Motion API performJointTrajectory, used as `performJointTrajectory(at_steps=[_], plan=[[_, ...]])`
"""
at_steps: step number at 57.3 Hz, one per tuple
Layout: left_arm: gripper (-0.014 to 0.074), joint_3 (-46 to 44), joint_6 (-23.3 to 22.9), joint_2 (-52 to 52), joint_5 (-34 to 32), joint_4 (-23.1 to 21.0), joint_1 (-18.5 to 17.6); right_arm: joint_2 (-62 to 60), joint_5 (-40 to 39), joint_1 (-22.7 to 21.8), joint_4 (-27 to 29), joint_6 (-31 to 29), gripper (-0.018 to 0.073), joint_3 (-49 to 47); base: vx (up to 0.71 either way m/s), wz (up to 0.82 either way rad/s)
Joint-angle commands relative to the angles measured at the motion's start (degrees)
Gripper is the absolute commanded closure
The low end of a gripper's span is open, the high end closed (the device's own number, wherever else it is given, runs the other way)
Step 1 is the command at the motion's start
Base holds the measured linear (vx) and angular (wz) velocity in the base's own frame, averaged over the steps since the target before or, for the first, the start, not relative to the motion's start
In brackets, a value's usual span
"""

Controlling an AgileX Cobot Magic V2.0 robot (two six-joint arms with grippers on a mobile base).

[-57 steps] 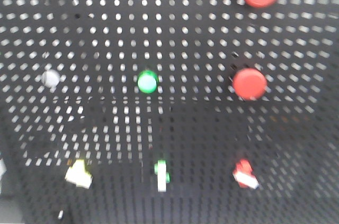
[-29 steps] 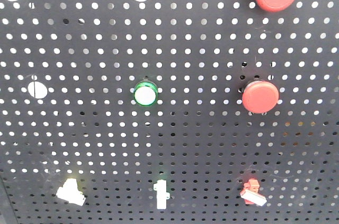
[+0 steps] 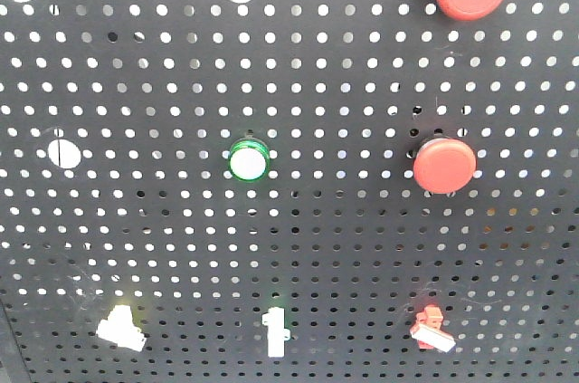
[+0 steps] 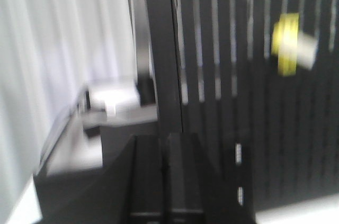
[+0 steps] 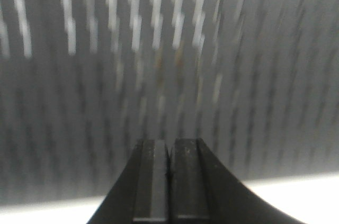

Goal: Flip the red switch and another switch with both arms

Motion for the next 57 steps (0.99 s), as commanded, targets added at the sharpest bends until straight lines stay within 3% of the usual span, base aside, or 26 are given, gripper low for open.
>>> performJointTrajectory(at_steps=[1, 8, 14, 22, 28, 34, 40, 48, 57], plan=[[0.0594, -0.82, -2.98, -0.5, -7.82, -3.67, -0.16, -0.6, -7.09, -0.38, 0.44, 1.62, 0.0561, -2.76, 0.0, 0.0], [0.0594, -8.95, -3.05, 0.77, 1.28, -0.84, -0.35, -0.17, 11.95, -0.38, -3.73, 0.45, 0.0561, -13.46, 0.0, 0.0], [0.0594, -16.89, -1.88, 5.87, 8.56, 2.98, -0.35, 3.35, 20.08, -0.38, -4.3, -1.13, 0.0561, -23.71, 0.0, 0.0], [0.0594, -23.85, -1.88, 16.01, 12.43, 2.87, -0.35, 9.84, 22.04, -0.38, -1.53, -1.55, 0.0561, -32.42, 0.0, 0.0], [0.0594, -24.65, -2.21, 21.05, 9.23, 2.18, -0.35, 12.22, 21.08, -0.23, 2.14, -1.2, 0.0561, -34.62, 0.0, 0.01], [0.0594, -24.65, -4.8, 23.48, 7.26, -1.18, -0.35, 12.47, 19.33, -0.23, 10.37, -0.17, 0.0561, -34.49, 0.0, 0.0], [0.0594, -24.65, -4.21, 25.25, 5.72, -3.74, -1.01, 12.47, 19.62, -0.23, 15.38, -2.45, 0.0561, -34.49, 0.0, 0.0], [0.0594, -24.65, -3.39, 29.08, 4.03, -3.73, -6.26, 12.47, 19.71, -0.23, 17.2, -5.86, 0.0561, -34.49, 0.0, 0.0], [0.0594, -24.65, -3.13, 35.13, -2.5, -4.36, -16.44, 12.47, 20.33, -0.23, 17.2, -6.34, 0.0561, -34.44, 0.0, 0.0]])
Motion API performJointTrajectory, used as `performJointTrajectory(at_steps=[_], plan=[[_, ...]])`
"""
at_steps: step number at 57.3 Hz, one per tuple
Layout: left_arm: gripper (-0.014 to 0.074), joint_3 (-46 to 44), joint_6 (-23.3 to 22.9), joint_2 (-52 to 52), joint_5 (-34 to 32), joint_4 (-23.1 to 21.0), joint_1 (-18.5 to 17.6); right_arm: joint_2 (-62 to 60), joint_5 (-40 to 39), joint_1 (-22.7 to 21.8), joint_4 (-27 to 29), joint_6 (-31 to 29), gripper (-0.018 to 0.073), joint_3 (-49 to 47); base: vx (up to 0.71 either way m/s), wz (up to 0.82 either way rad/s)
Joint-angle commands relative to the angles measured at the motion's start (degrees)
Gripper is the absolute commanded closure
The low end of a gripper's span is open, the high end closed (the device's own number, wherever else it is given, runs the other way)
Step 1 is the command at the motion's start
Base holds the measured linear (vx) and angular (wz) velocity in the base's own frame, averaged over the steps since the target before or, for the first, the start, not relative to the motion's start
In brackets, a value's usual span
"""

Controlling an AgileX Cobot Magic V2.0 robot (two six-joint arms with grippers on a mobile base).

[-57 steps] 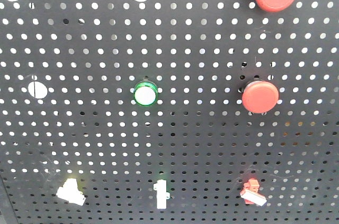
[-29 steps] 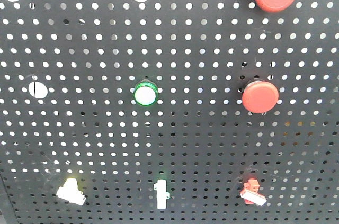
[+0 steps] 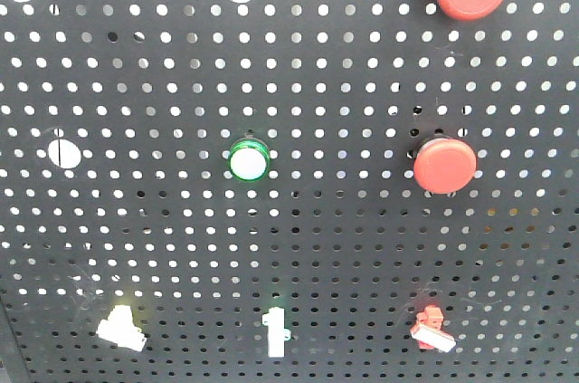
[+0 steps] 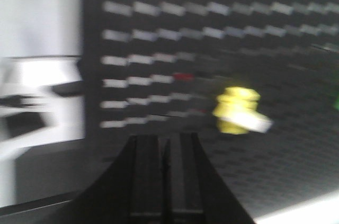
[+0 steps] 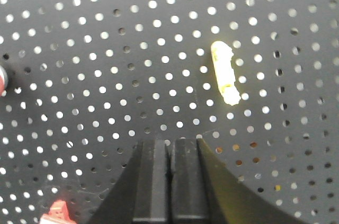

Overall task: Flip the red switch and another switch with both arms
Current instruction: 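Push the yellow toggle switch with the left gripper tip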

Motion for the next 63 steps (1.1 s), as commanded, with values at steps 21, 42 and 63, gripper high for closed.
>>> performJointTrajectory(at_steps=[21, 42, 63], plan=[[0.0594, -9.69, 1.65, 16.72, -17.06, 1.68, -8.21, 1.16, -1.52, -0.23, 0.86, -0.86, 0.0561, -1.76, 0.0, 0.0], [0.0594, -10.97, 1.24, 24.95, -12.82, -6.55, -4.95, 1.16, -1.52, -0.23, 0.63, -0.91, 0.0561, -1.76, 0.0, 0.0], [0.0594, -5.98, 4.43, 22.23, -13.38, -6.94, -2.6, 1.16, -0.05, -0.23, 0.46, -0.91, 0.0561, -1.76, 0.0, 0.01]])
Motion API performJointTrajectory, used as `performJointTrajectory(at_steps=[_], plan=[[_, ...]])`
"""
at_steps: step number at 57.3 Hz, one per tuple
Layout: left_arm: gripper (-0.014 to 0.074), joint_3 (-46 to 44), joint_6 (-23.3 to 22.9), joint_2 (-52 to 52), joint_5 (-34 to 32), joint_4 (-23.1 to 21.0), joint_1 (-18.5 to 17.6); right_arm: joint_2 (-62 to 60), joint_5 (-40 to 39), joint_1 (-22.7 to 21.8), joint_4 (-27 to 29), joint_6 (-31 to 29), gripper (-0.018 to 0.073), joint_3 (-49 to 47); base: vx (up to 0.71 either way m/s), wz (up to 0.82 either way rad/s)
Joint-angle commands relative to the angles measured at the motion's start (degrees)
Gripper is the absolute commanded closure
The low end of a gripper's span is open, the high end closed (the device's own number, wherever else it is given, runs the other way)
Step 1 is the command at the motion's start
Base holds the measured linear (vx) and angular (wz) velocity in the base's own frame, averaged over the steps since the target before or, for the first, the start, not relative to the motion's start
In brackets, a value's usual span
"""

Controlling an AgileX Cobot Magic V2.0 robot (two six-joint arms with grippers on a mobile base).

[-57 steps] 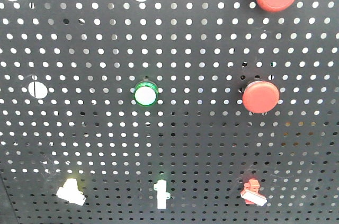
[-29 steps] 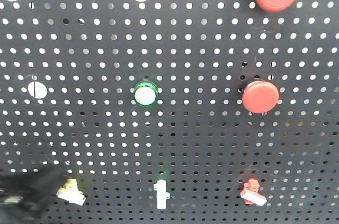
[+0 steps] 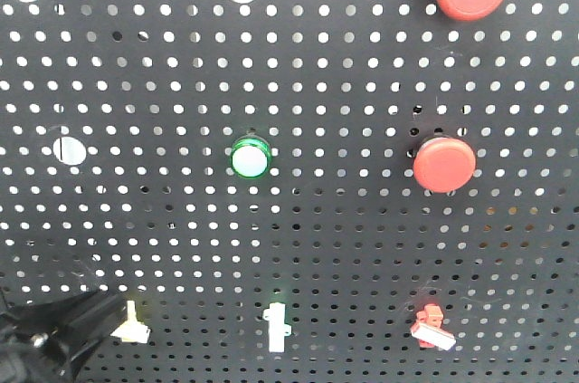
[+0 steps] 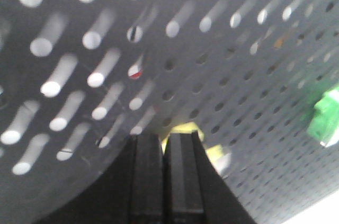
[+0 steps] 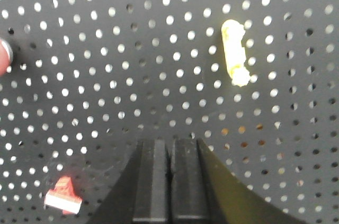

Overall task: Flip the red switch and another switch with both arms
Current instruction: 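Push the yellow toggle switch with the left gripper tip, then push the red toggle switch with the right gripper tip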

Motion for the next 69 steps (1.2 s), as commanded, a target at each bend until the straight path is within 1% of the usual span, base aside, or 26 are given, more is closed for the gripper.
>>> performJointTrajectory(at_steps=[1, 5, 17, 23, 27, 29, 32, 34, 35, 38, 41, 44, 46, 47, 53, 55, 59, 65, 69], plan=[[0.0594, 1.66, -0.22, -0.14, -3.2, -2.87, 2.13, 1.16, -3.45, -0.23, 0.37, -0.47, 0.0561, -1.76, 0.0, 0.0], [0.0594, 4.14, -0.23, -0.83, -3.93, -3.28, 2.72, 1.16, -3.35, -0.23, 0.37, -0.47, 0.0561, -1.76, 0.0, 0.0], [0.0594, 9.88, -0.61, -4.96, -5.6, -3.28, 2.72, 1.16, -2.79, -0.23, 0.66, -0.72, 0.0561, -1.76, 0.0, 0.0], [0.0594, 11.09, -0.55, -9.2, -4.8, -3.22, 2.72, 1.16, -1.47, -0.23, 1.36, -0.98, 0.0561, -1.76, 0.0, 0.0], [0.0594, 11.39, -0.55, -12.92, -2.05, -3.16, 2.72, 1.16, 0.02, -0.23, 2.6, -4.01, 0.0561, -1.76, 0.0, 0.0], [0.0594, 11.45, -0.42, -15.17, -0.51, -3.05, 2.72, 1.16, 0.84, -0.23, 3.44, -6.35, 0.0561, -1.76, 0.0, 0.0], [0.0594, 11.45, -0.22, -17.98, 2.7, -2.71, 2.72, 1.44, 2.14, -0.23, 5.83, -12.03, 0.0561, -1.76, 0.0, 0.0], [0.0594, 11.45, 0.04, -19.87, 4.44, -2.62, 2.72, 1.8, 2.77, -0.23, 8.66, -16.15, 0.0561, -1.76, 0.0, 0.0], [0.0594, 11.45, 0.12, -21.29, 5.75, -2.34, 2.72, 2.02, 3.03, -0.23, 10.06, -19.48, 0.0561, -1.76, 0.0, 0.0], [0.0594, 11.45, 0.12, -24.61, 8.15, -1.21, 2.72, 2.95, 3.96, -0.23, 15.06, -26.66, 0.0561, -1.76, 0.0, 0.0], [0.0594, 11.45, 0.12, -27.41, 10.64, -0.12, 2.72, 4.32, 5.05, -0.23, 22.45, -34.47, 0.0561, -1.76, 0.0, 0.0], [0.0594, 11.45, 0.06, -30.58, 12.87, 1.26, 2.72, 5.97, 6.46, -0.23, 30.64, -45.06, 0.0561, -1.76, 0.0, 0.0], [0.0594, 11.45, 0.06, -32.72, 13.93, 1.93, 2.72, 7.06, 7.39, -0.23, 35.27, -50.14, 0.0561, -1.76, 0.0, 0.0], [0.0594, 11.45, 0.06, -33.53, 14.47, 2.4, 2.72, 7.91, 8.18, -0.23, 38.66, -53.77, 0.0561, -1.76, 0.0, 0.0], [0.0594, 11.45, 0.06, -38.39, 16.97, 4.45, 2.72, 12.45, 11.49, -0.23, 51.75, -66.6, 0.0561, -1.76, 0.0, 0.0], [0.0594, 11.45, 0.06, -39.76, 17.71, 5.11, 2.72, 14.28, 12.55, -0.23, 54.72, -69.02, 0.0561, -1.76, 0.0, 0.0], [0.0594, 11.45, 0.06, -41.83, 19.41, 6.95, 2.72, 18.21, 14.09, 0.45, 57.91, -72.78, 0.0561, -1.76, 0.0, 0.0], [0.0594, 11.45, 0.06, -43.06, 21.27, 8.76, 2.72, 25.41, 17.95, 2.34, 58.97, -72.98, 0.0561, -1.92, 0.0, 0.0], [0.0594, 11.45, 0.06, -43.06, 21.5, 9.01, 2.72, 30.08, 19.25, 4.1, 59.23, -72.32, 0.0567, -1.92, 0.0, 0.0]])
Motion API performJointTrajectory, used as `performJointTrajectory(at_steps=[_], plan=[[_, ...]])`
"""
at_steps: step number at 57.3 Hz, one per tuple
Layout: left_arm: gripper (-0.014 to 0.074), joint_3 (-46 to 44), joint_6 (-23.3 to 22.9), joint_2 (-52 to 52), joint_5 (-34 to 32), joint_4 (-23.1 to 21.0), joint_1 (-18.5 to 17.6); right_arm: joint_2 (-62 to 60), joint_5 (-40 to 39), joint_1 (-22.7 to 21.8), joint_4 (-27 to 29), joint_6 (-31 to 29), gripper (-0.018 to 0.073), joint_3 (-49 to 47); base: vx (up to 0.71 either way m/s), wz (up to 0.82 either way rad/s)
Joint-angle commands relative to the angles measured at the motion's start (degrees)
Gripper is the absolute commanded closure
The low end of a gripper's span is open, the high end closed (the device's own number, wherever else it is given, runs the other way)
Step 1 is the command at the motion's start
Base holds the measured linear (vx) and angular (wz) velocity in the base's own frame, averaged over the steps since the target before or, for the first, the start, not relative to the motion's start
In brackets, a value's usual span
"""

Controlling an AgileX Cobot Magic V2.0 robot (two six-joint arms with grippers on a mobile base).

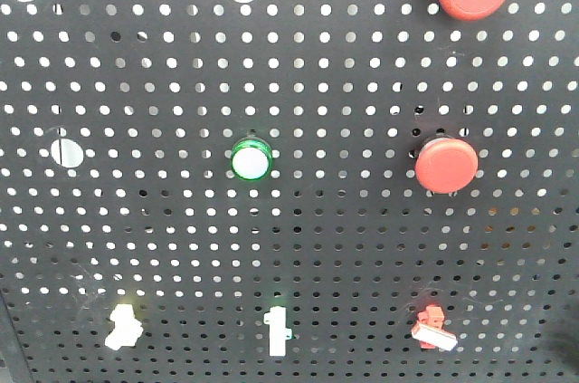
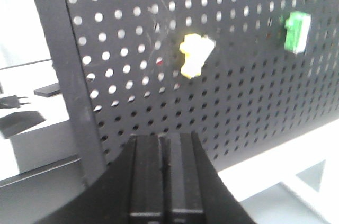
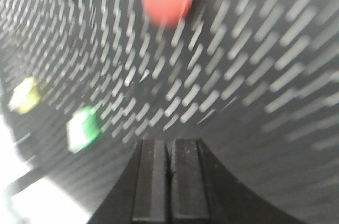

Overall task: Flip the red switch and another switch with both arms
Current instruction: 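Push the red toggle switch with the right gripper tip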

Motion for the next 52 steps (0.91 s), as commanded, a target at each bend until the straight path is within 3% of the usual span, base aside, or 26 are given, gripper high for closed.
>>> performJointTrajectory(at_steps=[1, 8, 23, 37, 52], plan=[[0.0594, -1.5, -0.08, 0.44, -3.92, 0.52, 0.13, 5.53, 1.72, 1.9, 4.2, -0.38, 0.0568, -1.92, 0.0, 0.0], [0.0594, -1.5, -0.15, 0.44, -4.0, 0.52, 0.13, 11.54, 1.13, 6.99, 5.27, -1.08, 0.0568, -1.92, 0.0, 0.0], [0.0594, -1.5, -0.15, 0.44, -4.07, 0.8, 0.13, 14.97, -11.32, 15.94, 11.44, -4.07, 0.0568, -1.92, 0.0, 0.0], [0.0594, -1.5, -0.15, 0.44, -4.02, 0.8, 0.13, 16.72, -12.99, 16.44, 17.87, -8.42, 0.0567, -1.92, 0.0, 0.0], [0.0594, -1.5, -0.15, 0.44, -4.02, 0.8, 0.13, 19.54, -10.12, 16.44, 18.85, -10.76, 0.0567, -2.63, 0.0, 0.0]])
